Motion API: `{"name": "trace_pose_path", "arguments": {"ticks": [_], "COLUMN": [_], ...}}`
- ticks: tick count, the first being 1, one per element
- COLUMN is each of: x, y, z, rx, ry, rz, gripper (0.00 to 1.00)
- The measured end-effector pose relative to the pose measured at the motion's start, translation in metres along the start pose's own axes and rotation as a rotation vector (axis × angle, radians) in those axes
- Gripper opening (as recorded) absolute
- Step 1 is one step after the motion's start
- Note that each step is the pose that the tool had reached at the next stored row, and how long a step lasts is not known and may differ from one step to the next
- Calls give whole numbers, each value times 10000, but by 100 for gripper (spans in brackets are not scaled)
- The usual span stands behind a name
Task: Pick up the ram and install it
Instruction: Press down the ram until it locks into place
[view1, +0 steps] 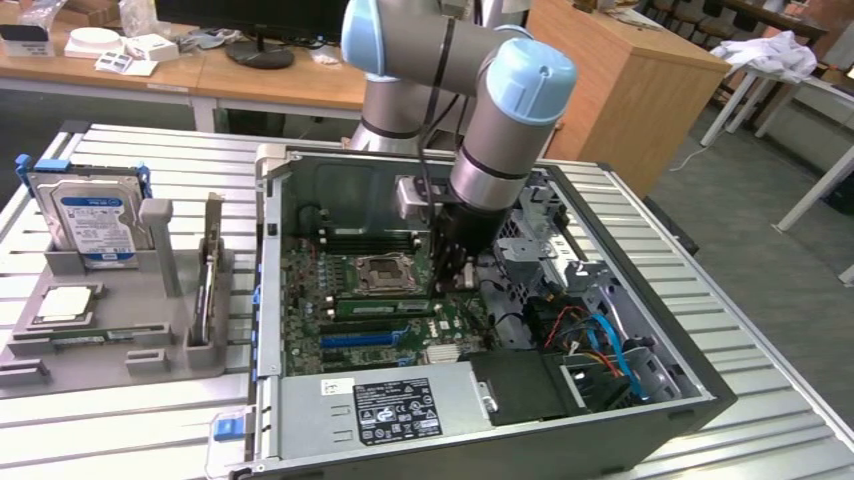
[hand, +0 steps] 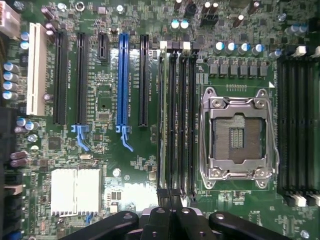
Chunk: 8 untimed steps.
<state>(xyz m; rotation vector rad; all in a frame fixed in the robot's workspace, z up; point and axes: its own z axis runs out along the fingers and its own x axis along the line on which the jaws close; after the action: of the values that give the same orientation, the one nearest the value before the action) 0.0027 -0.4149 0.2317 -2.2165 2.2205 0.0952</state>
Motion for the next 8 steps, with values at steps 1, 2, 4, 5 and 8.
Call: {"name": "trace_pose_path", "arguments": {"ticks": [1,2,4,5,8], "x": [-1,-1,-3,-4,-7], "y": [1,1,3,4,6], "z": [-22,-43,-88,-108,-168], "rx": [0,-1,-2,-2,-2], "ry": [2,3,4,2,3], "rz": [0,-1,0,-1,-1], "gripper": [11,11,11,11,11]}}
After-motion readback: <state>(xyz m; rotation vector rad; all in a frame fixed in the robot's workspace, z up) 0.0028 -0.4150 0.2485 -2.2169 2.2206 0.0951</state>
